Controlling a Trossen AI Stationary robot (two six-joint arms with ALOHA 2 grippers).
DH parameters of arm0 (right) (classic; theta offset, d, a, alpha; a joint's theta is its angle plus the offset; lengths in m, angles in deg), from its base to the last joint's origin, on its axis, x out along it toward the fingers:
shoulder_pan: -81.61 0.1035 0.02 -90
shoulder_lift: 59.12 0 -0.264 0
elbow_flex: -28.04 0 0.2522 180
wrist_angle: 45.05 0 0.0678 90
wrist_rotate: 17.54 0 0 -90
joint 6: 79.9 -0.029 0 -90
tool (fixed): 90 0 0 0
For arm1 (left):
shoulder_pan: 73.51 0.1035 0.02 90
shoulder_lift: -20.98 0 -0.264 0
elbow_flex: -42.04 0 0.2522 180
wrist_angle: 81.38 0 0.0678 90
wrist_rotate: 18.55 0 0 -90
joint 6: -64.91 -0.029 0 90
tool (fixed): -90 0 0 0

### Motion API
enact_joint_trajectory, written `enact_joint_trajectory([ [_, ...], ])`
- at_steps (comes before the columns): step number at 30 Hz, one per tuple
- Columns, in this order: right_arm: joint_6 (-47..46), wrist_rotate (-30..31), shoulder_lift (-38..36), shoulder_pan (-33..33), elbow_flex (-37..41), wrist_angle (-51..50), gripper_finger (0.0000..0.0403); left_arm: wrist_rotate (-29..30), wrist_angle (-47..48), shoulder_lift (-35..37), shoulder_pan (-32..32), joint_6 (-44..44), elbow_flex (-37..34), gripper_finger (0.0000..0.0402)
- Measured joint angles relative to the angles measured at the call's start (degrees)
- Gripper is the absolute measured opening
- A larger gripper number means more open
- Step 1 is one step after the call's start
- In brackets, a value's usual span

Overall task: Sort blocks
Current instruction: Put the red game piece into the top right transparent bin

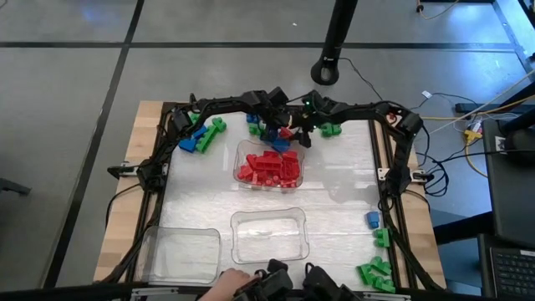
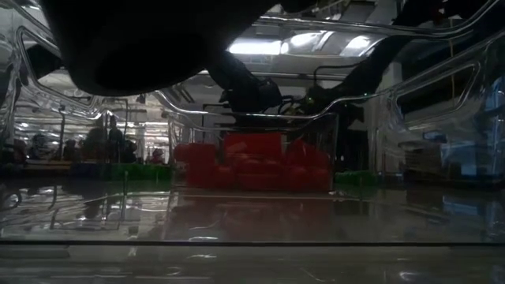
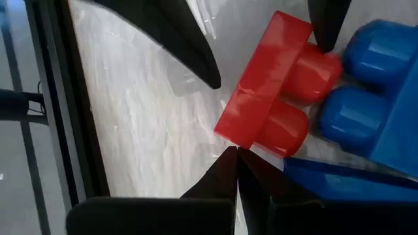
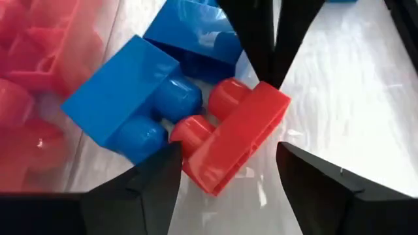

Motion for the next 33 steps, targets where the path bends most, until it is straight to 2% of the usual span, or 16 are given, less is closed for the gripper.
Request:
enact_joint_trajectory([
  [5, -0.23, -2.37, 0.88, -0.01, -2.51, -5.85, 0.0248, -0.31, 0.09, 0.00, -0.02, -0.33, 0.00, 0.0001],
  [13, 2.48, -6.05, 0.88, 0.47, -2.56, -6.62, 0.0248, -0.35, 0.11, -0.02, -0.05, -0.31, 0.00, 0.0001],
  [24, 3.11, 3.25, 0.86, 3.56, -2.54, -6.74, 0.0247, -0.15, 0.99, -0.13, 0.07, -0.50, -0.09, 0.0001],
  [28, 4.88, 5.05, 0.86, 4.29, -2.54, -7.07, 0.0222, 0.07, 0.40, -0.13, 0.20, -0.29, -0.09, 0.0001],
  [33, 7.92, 6.39, 1.40, 4.58, -2.51, -6.29, 0.0160, -0.09, 0.09, -0.13, 0.20, -0.05, -0.09, 0.0001],
])
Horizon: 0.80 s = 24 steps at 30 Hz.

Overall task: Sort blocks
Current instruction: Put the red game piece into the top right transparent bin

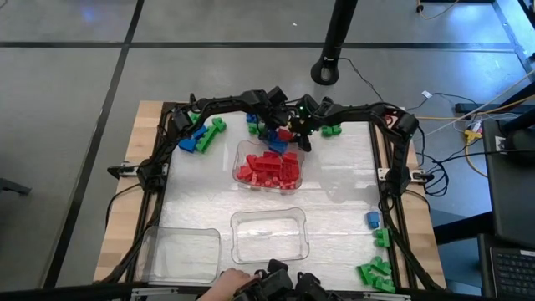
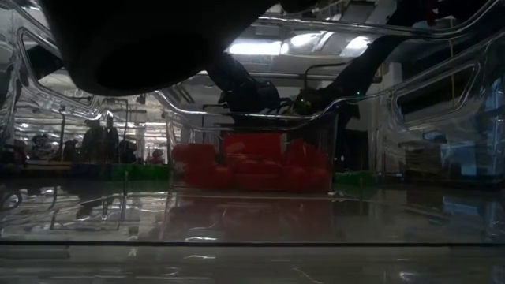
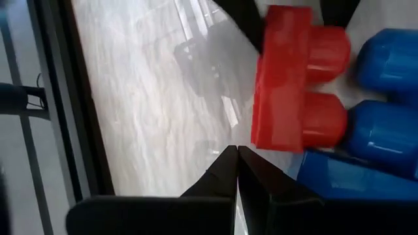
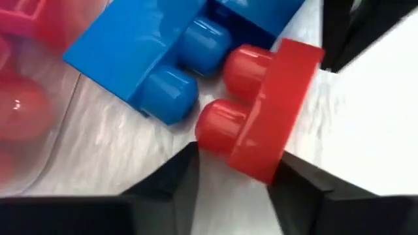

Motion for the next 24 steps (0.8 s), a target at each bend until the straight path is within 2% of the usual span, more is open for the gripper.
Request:
enact_joint_trajectory([
  [5, 0.65, -0.16, 0.66, -0.07, 0.05, 1.56, 0.0090, -0.10, 0.07, 0.00, 0.02, 0.16, 0.00, 0.0001],
  [9, 1.51, 0.03, 0.66, -0.07, 0.05, 2.20, 0.0052, -0.07, -0.10, 0.04, 0.02, -0.19, 0.04, 0.0001],
  [20, 5.79, 0.13, 0.66, -0.07, 0.05, 2.51, 0.0008, -0.02, -0.15, 0.13, 0.00, -0.46, 0.09, 0.0001],
  [24, 7.44, 0.30, 0.66, -0.04, 0.05, 2.51, 0.0004, 0.00, -0.14, 0.15, 0.00, -0.18, 0.15, 0.0001],
])
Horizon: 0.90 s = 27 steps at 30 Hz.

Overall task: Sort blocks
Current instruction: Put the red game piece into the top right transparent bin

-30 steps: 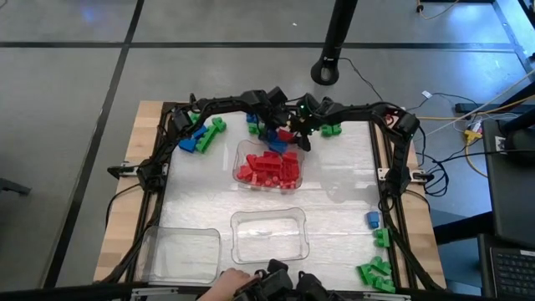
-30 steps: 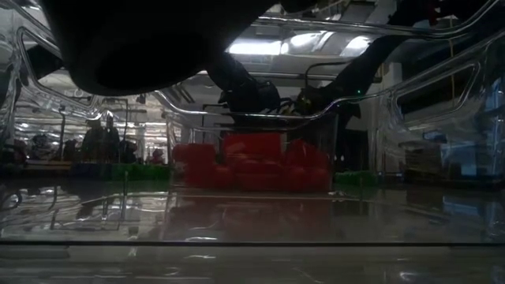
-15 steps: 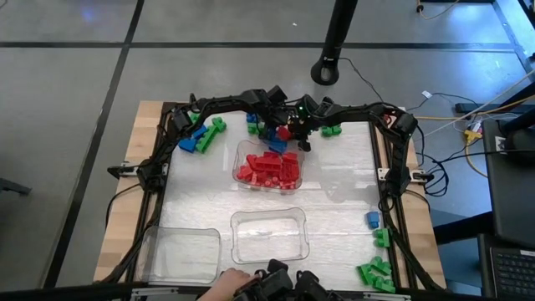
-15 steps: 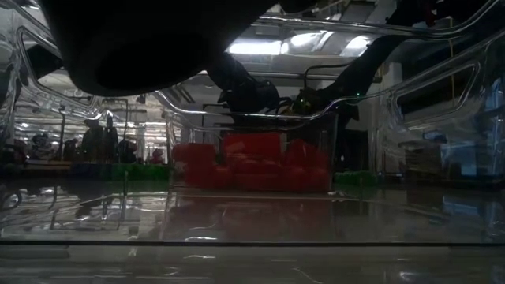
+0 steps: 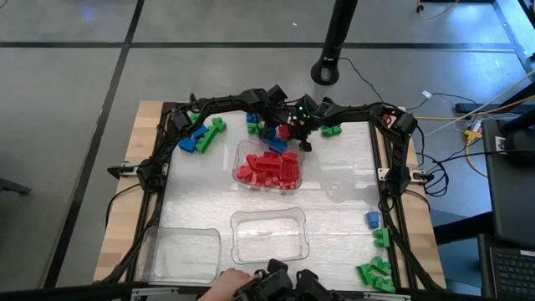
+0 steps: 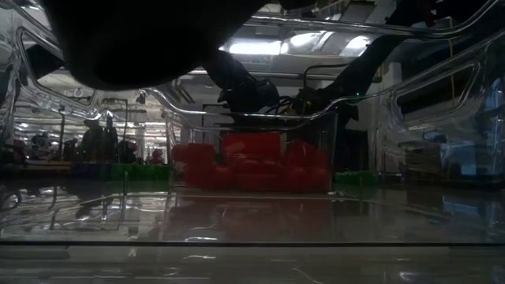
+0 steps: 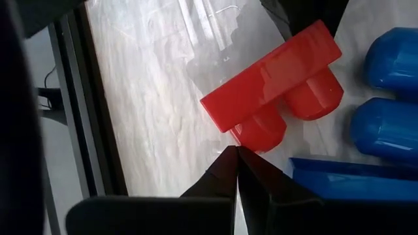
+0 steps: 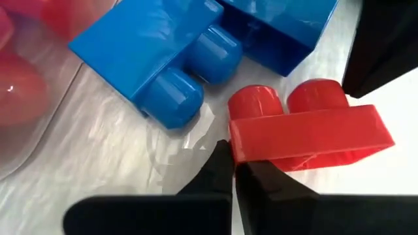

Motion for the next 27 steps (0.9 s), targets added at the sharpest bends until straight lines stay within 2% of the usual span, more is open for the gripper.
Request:
enact_joint_trajectory([
  [9, 1.45, 4.55, -3.32, -0.44, -0.11, -1.18, 0.0003, 3.52, 0.41, 2.66, -0.31, 4.54, 0.00, 0.0001],
  [18, 3.18, 5.44, -12.05, -0.33, -0.23, -6.87, 0.0003, 4.72, 6.95, 11.40, -0.23, 11.49, -0.52, 0.0001],
  [22, 4.12, 6.33, -16.33, 0.68, -0.22, -10.83, 0.0003, 4.71, 9.29, 16.71, -0.47, 13.01, -3.42, 0.0001],
  [27, 4.17, 7.31, -20.36, 4.94, -0.22, -14.38, 0.0003, 3.89, 6.27, 25.57, -1.26, 14.12, -12.13, 0.0001],
])
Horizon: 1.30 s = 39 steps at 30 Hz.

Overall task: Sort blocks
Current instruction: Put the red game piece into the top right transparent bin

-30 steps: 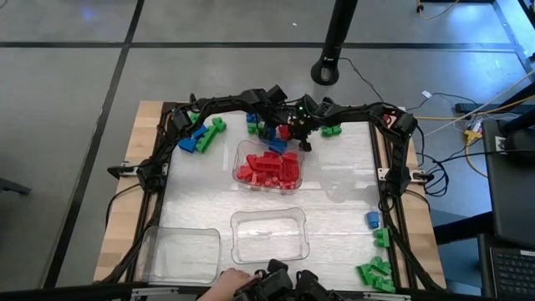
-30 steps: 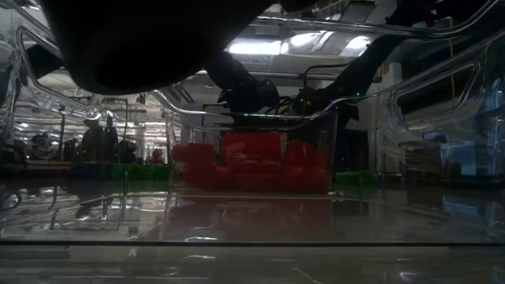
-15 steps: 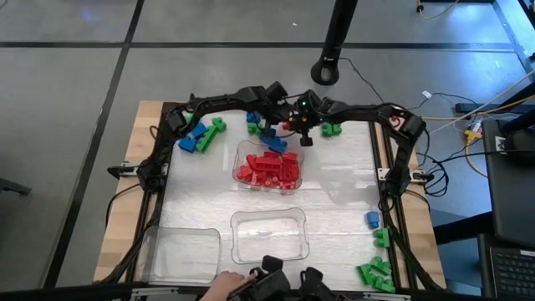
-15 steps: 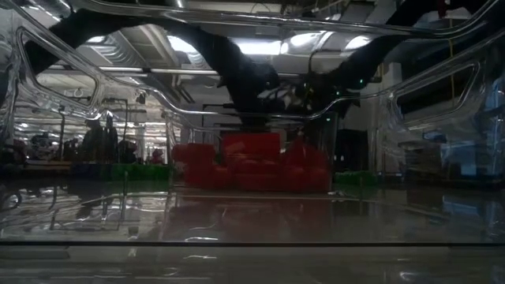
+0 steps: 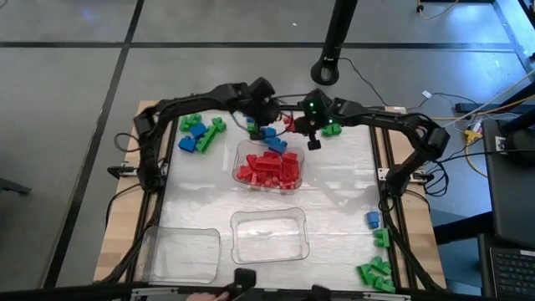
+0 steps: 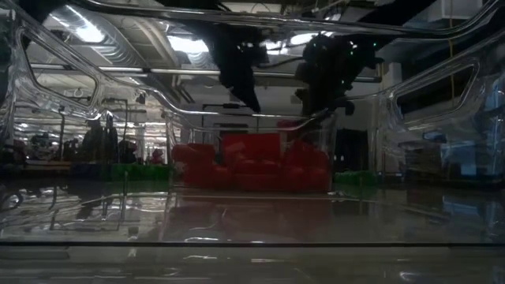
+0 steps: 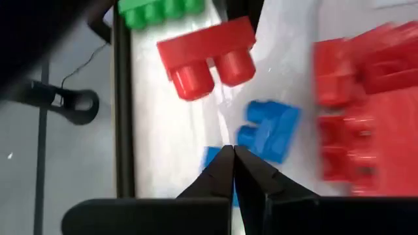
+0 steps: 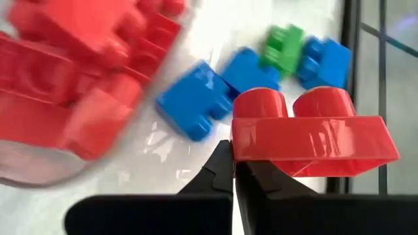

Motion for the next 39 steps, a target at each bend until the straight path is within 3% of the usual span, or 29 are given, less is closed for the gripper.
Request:
enact_joint_trajectory([
  [6, -0.87, 1.64, -0.49, 7.87, -0.21, -0.50, 0.0003, -0.33, -7.56, 11.44, -3.10, 3.01, -13.44, 0.0000],
  [11, -1.40, 6.70, -0.49, 12.92, -1.84, -1.67, 0.0003, 1.35, -9.41, 17.12, -7.54, 5.22, -19.60, 0.0000],
  [19, -1.88, 8.90, -0.82, 14.95, -3.76, -3.34, 0.0003, 3.50, -8.44, 18.19, -14.22, 6.72, -20.42, 0.0000],
  [26, -3.95, 8.97, -0.87, 15.75, -3.76, -0.41, 0.0003, 3.43, -9.25, 18.19, -15.09, 7.55, -20.42, 0.0000],
  [31, -4.03, 9.03, -0.53, 15.59, -3.89, 4.16, 0.0003, -3.77, -11.34, 18.19, -16.87, -0.63, -20.42, 0.0000],
  [39, -4.16, 14.73, -0.36, 14.76, -3.89, 5.23, 0.0003, -6.26, -15.08, 18.17, -20.70, -9.85, -20.42, 0.0000],
])
